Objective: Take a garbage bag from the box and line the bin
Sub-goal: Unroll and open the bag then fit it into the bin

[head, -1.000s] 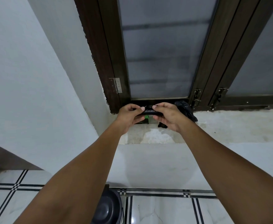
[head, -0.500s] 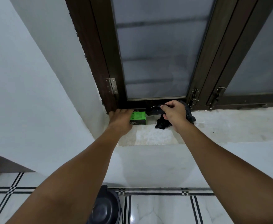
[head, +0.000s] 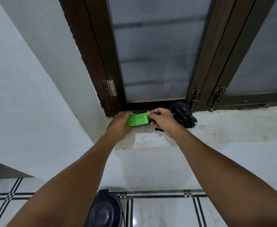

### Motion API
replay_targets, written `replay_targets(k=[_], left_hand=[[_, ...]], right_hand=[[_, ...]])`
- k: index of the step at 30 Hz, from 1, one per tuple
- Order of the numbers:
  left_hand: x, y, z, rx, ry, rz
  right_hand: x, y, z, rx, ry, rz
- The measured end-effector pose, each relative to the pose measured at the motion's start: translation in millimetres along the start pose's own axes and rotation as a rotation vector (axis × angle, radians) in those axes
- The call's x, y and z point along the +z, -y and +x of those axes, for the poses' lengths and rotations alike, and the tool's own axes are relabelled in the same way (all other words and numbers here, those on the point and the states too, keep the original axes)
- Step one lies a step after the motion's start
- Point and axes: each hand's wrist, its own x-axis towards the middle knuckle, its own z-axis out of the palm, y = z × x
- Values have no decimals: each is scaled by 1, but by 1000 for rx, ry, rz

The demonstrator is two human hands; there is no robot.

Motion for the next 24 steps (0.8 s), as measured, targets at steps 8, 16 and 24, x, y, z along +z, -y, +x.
replay_targets(k=[8,16,24], left_hand=[[-8,-5,-5,-50,-39,-39],[-7,-4,-9,-56,-68,-80],[-5,-10,-10,-35,-84,-114]], right_hand=[[12,7,-6,22,-4,-4],[5,-4,1,-232,-360,-228],[6,0,-2,-180,-180,-24]])
